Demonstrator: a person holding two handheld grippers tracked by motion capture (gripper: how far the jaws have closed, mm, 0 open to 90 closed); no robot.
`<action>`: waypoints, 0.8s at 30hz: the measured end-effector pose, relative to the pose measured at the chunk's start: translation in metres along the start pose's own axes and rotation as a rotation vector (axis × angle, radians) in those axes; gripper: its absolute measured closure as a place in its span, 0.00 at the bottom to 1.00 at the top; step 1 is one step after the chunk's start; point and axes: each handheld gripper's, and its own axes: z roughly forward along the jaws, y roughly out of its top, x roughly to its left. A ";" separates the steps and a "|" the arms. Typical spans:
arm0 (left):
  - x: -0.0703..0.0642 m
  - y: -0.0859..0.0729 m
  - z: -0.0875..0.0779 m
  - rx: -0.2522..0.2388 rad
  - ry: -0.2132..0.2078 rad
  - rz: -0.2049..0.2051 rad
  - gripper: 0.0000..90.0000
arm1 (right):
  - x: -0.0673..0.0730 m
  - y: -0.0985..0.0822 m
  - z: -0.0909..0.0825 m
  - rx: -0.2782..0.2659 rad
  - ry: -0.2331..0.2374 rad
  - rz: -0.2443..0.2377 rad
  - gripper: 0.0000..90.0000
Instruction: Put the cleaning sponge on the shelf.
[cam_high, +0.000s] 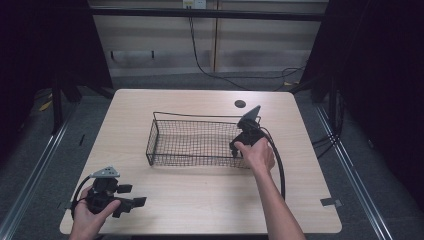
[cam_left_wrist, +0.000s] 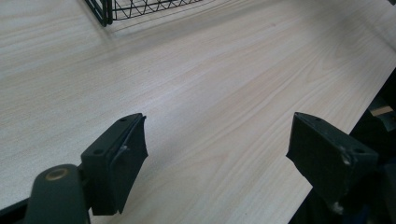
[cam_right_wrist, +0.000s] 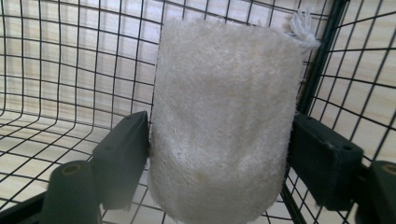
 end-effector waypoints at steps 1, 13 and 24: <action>0.000 0.000 0.000 0.000 0.000 0.000 0.21 | 0.000 0.000 0.000 0.000 0.000 0.000 0.25; 0.000 0.000 0.000 -0.001 -0.005 0.004 0.21 | -0.001 -0.001 -0.003 0.004 0.021 -0.010 0.20; 0.000 0.000 0.000 -0.001 -0.002 0.005 0.21 | -0.006 -0.006 -0.012 -0.017 0.058 -0.036 0.17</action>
